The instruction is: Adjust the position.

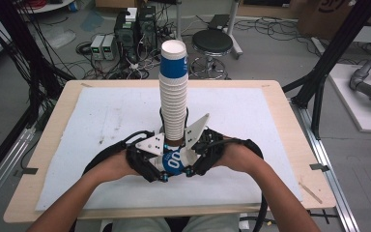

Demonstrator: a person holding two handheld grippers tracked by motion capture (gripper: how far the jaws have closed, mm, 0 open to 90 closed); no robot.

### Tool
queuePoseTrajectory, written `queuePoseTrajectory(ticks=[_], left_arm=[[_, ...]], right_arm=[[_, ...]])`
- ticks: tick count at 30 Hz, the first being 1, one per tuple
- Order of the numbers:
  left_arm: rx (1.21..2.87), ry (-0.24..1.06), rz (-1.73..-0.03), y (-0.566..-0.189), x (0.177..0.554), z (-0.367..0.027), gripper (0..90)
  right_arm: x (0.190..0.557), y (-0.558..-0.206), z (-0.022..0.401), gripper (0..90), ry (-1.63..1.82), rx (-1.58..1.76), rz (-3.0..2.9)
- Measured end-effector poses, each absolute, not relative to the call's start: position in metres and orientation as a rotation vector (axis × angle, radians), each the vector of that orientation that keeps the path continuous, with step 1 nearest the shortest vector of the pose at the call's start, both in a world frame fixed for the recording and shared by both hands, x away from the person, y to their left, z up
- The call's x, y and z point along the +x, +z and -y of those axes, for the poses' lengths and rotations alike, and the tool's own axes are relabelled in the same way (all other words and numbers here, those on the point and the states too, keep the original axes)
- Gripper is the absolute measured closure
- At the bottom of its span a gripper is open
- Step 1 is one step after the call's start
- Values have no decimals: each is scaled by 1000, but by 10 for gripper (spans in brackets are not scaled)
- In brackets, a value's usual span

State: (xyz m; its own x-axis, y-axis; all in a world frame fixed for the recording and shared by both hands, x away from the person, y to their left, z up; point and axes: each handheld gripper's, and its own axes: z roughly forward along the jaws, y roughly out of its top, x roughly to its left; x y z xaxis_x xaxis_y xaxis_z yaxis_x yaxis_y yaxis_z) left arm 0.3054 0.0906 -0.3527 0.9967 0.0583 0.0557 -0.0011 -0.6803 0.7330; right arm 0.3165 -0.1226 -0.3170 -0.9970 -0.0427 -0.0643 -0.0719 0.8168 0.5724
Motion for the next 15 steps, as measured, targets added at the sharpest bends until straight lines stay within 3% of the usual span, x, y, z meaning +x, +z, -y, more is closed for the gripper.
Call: queuePoseTrajectory(ticks=[6, 9, 15], left_arm=[[2272, 75, -41, -355, 306, -93, 262], [2232, 65, -65, -356, 306, -98, 200], [2141, 70, -96, -358, 305, -111, 191]], right_arm=[[317, -317, 126, 315, 955, -89, -2950], [318, -317, 130, 314, 976, -86, -2945], [320, -315, 140, 313, 1039, -39, -2926]])
